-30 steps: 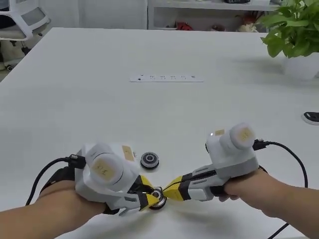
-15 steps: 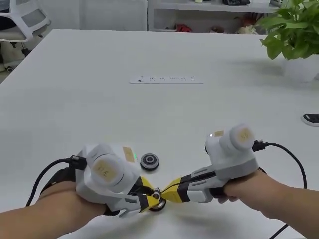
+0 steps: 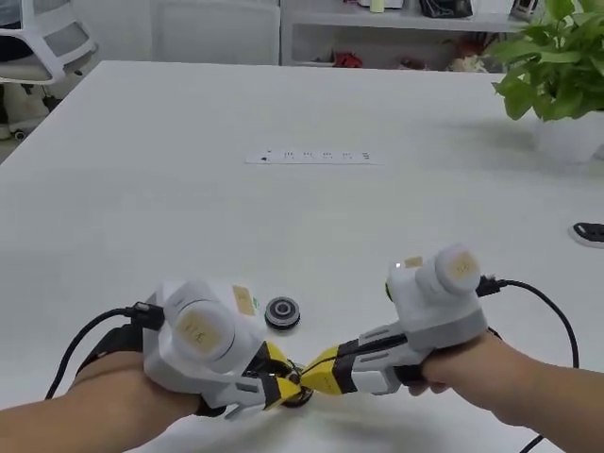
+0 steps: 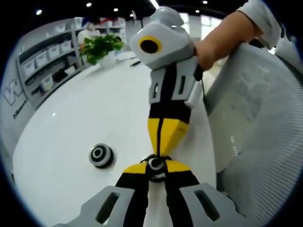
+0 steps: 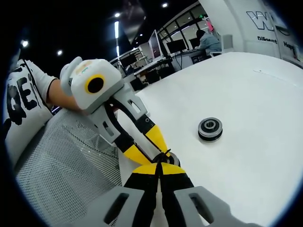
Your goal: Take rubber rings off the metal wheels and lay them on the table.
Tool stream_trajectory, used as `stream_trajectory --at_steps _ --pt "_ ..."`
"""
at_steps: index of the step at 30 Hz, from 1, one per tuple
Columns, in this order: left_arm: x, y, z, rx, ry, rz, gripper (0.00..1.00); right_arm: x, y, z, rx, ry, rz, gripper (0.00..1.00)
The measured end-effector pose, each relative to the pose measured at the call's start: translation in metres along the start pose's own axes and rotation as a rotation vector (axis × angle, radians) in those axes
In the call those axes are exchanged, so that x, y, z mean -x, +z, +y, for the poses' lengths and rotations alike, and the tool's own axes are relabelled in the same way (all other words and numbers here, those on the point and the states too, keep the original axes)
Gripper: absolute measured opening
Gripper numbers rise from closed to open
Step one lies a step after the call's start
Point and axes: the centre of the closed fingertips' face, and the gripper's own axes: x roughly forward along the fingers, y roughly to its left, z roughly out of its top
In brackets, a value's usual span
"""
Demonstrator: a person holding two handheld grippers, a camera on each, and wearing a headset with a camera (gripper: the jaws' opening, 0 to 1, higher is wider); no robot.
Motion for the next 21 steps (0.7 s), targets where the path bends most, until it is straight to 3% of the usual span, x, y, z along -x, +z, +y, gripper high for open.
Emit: stream_trajectory --at_steps 21 --pt "0.0001 0.0018 -0.0014 -0.031 -0.028 -0.014 0.14 0.0043 0.0025 -0.0061 -0.023 -0.023 -0.019 0.00"
